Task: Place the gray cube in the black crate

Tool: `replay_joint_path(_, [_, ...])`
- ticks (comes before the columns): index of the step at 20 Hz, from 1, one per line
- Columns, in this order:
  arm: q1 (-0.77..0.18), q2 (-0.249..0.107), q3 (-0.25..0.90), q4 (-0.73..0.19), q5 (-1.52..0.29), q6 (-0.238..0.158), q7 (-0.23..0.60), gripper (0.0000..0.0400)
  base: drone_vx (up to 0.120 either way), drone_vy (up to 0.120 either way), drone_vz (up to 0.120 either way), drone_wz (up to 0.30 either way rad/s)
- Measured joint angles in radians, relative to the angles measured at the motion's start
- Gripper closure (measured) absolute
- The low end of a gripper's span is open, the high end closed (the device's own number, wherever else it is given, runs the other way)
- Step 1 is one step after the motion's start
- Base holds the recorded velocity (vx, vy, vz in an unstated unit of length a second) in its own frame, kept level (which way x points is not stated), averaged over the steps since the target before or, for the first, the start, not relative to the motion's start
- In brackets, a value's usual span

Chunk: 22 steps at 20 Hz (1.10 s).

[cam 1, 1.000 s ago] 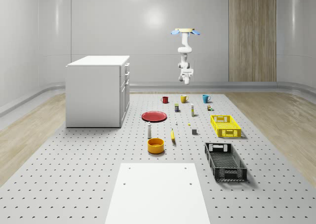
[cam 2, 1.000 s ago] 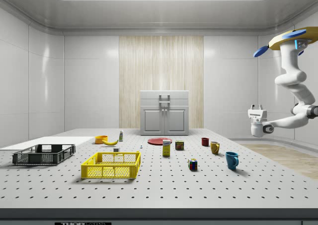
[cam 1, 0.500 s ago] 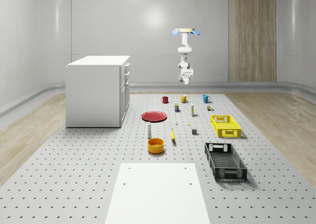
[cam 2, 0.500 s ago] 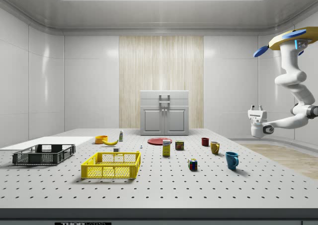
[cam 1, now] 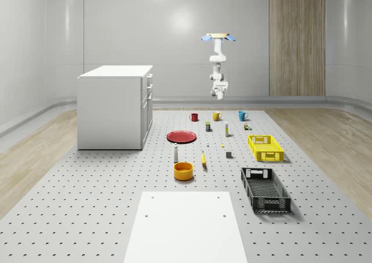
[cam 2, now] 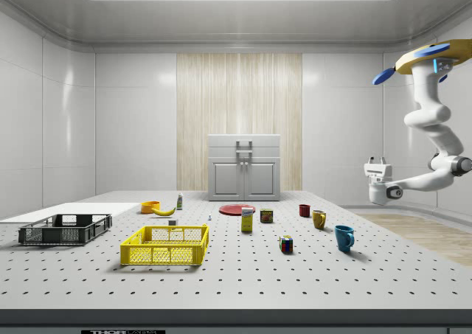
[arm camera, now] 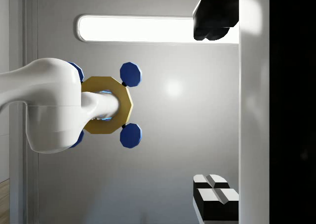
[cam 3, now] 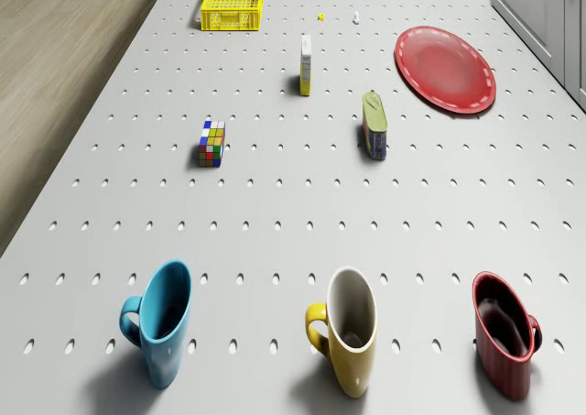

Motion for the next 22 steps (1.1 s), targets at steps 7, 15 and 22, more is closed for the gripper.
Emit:
replay_joint_path(7, [-0.001,-0.004,0.003,-0.003,-0.003,0.005,0.0,0.0,0.12,0.0,0.0,0.0])
replay_joint_path(15, [-0.005,-0.008,0.013,-0.008,-0.018,0.011,0.002,0.0,0.12,0.0,0.0,0.0])
replay_joint_path(22, [-0.015,-0.012,0.045,-0.013,-0.063,0.017,0.008,0.0,0.12,0.0,0.0,0.0])
